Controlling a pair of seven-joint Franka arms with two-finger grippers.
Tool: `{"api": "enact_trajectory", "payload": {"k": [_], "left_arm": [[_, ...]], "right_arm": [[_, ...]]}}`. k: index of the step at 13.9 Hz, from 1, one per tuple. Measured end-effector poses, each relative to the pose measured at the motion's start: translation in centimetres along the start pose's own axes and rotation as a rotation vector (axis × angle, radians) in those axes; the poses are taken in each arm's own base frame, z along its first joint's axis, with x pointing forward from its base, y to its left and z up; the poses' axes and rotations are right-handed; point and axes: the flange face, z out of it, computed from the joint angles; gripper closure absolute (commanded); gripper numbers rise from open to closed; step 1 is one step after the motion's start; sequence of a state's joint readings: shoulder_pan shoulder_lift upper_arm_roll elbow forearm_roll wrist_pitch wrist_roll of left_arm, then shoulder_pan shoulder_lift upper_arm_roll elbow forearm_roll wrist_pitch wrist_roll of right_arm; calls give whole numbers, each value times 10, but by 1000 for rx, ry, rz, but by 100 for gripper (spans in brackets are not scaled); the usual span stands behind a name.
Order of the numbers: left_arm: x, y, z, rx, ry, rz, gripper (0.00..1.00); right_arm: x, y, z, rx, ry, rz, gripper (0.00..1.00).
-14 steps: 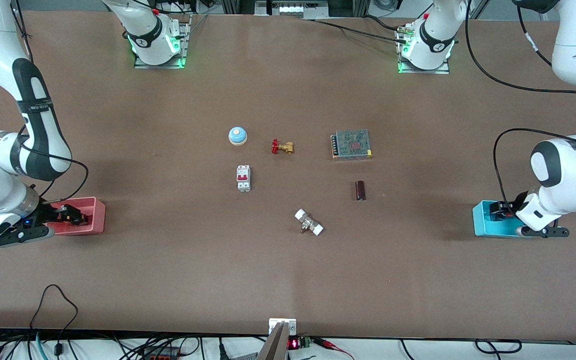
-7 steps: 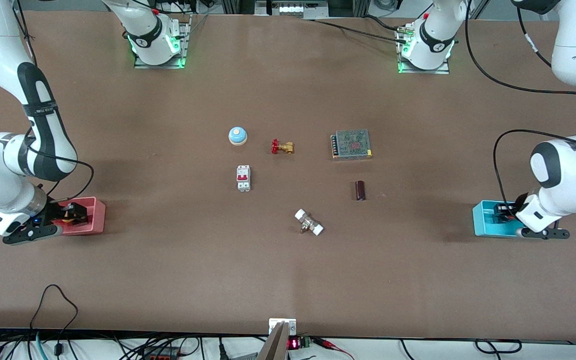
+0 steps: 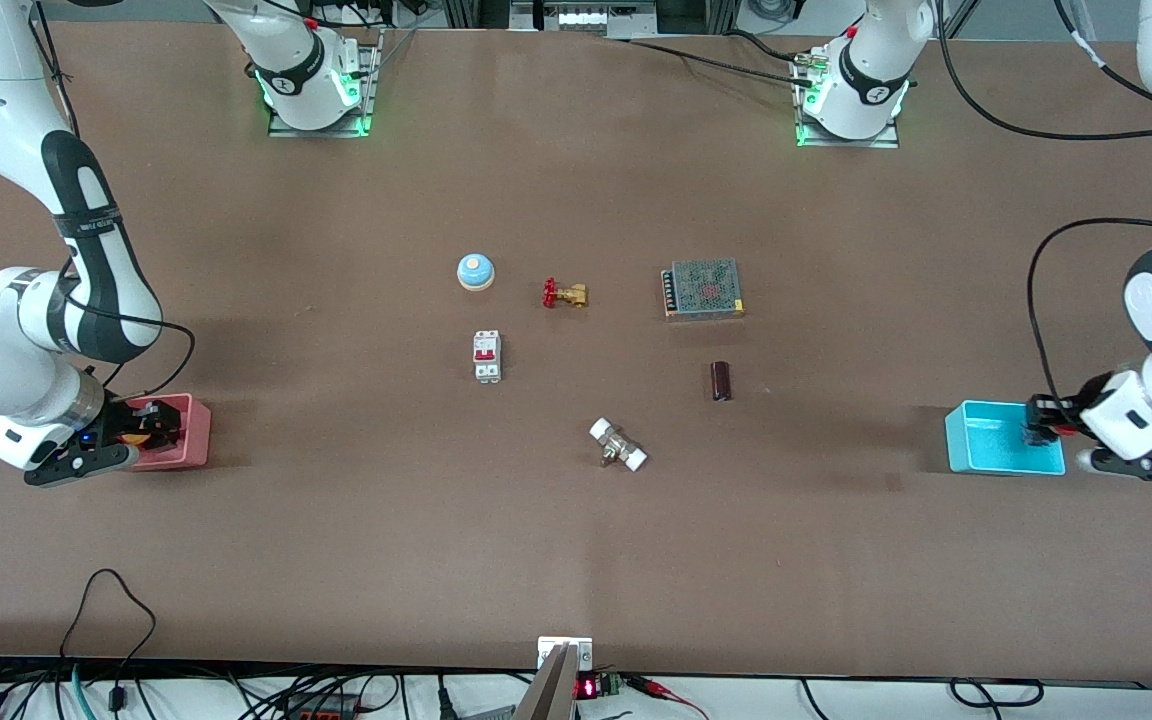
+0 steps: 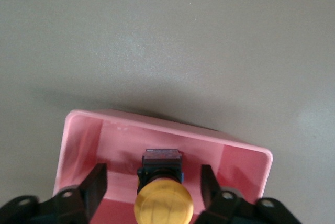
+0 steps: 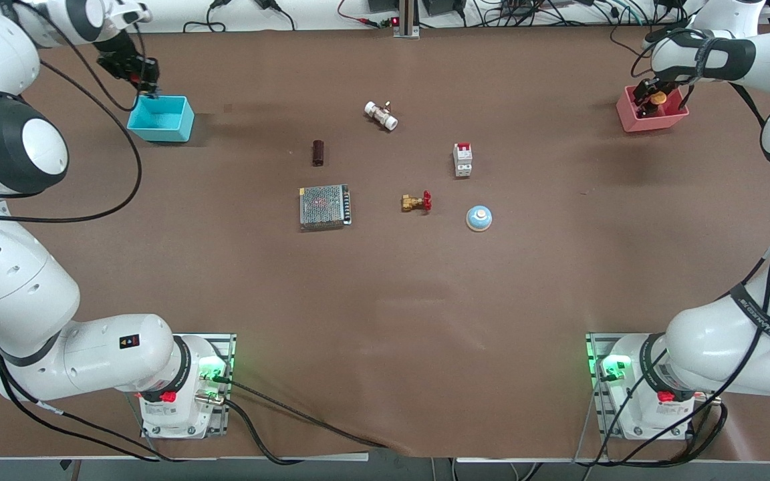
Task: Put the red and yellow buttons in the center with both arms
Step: 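Lift the red button with the left gripper while the right gripper lifts the yellow button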
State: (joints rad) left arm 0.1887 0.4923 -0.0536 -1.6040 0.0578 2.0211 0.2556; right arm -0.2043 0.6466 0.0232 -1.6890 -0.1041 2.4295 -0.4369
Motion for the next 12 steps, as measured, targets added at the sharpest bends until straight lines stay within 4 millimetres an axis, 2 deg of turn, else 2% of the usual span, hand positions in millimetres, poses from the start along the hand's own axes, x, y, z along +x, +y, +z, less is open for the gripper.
{"api": "enact_trajectory", "payload": {"k": [1, 3, 5, 6, 9, 12], "left_arm": [[4, 29, 4, -14, -23, 13, 66], [5, 92, 28, -41, -78, -9, 66], [-2, 139, 52, -60, -133, -50, 67], [-8, 155, 62, -66, -159, -75, 68], [-23, 195, 88, -77, -180, -119, 67], [-39, 205, 117, -84, -134, -129, 67]], "right_arm": [[-1, 1, 0, 0, 0, -4, 31], [-2, 3, 2, 1, -3, -6, 32], [-4, 5, 3, 2, -5, -6, 38], [-5, 6, 4, 2, -6, -6, 42], [-7, 8, 6, 4, -9, -18, 63], [-7, 8, 8, 5, -10, -36, 79]]}}
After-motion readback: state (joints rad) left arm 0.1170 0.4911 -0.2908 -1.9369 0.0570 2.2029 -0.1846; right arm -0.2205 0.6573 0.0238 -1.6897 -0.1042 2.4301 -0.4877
